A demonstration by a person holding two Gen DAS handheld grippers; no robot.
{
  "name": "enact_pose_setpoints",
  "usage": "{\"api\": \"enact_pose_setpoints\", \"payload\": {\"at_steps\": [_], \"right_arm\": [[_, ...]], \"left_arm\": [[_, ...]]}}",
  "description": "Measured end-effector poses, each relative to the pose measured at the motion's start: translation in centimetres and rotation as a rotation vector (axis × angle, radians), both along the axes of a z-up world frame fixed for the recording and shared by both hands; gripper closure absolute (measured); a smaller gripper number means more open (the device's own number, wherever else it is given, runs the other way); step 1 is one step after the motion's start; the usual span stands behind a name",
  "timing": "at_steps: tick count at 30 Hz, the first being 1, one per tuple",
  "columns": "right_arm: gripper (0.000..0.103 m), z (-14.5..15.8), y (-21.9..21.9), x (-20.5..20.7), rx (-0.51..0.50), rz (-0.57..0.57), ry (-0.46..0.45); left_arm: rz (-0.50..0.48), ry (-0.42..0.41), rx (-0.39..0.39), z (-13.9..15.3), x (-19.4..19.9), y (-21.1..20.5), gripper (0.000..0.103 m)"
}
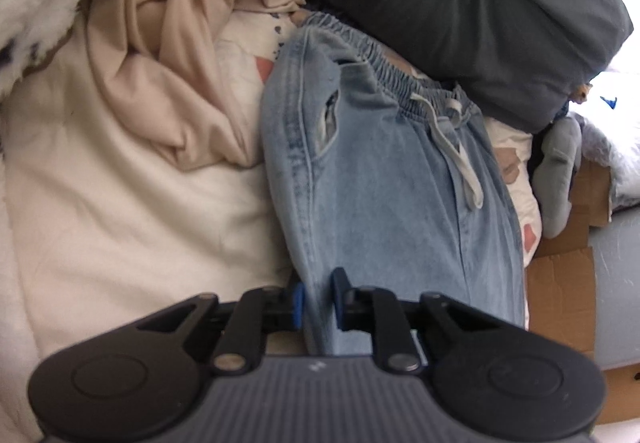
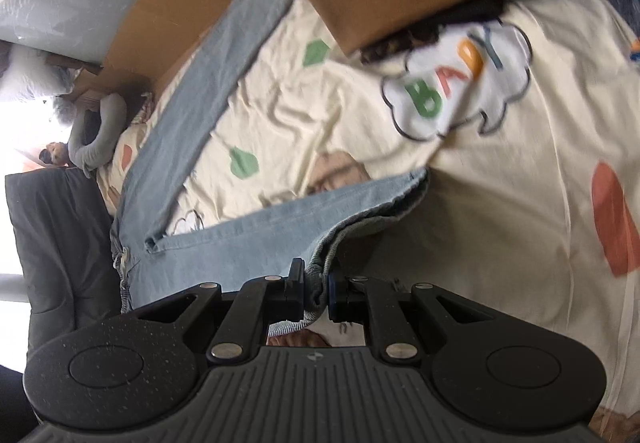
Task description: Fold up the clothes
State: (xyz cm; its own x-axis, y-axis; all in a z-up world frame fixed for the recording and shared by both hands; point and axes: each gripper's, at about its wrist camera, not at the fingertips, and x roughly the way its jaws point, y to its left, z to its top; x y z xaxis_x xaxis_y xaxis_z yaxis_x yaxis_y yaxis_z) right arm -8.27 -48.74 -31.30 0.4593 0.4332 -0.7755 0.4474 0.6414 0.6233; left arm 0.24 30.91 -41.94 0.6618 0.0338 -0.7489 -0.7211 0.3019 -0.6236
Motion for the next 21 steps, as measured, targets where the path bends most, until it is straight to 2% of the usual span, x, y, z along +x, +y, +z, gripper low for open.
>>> {"api": "enact_pose_setpoints", "payload": {"at_steps": [6,10,21], "right_arm": [[0.094,1.5,-0.5,2.6,-0.001,-0.003,-0.037],[0.094,2.1,-1.1,4.7,-0.004,0.0,-0.049],[0.094,5.0,-2.6,8.9,0.007,-0.035,-0.151]], "left_arm": [[0.003,0.001,0.005,0.5,0.7,1.4,0.091],[-0.016,0.021,0.023,1.3,1.7,1.8,0.096],[-0.09,-0.062,0.097,7.6,7.1,1.3,0.098]]}}
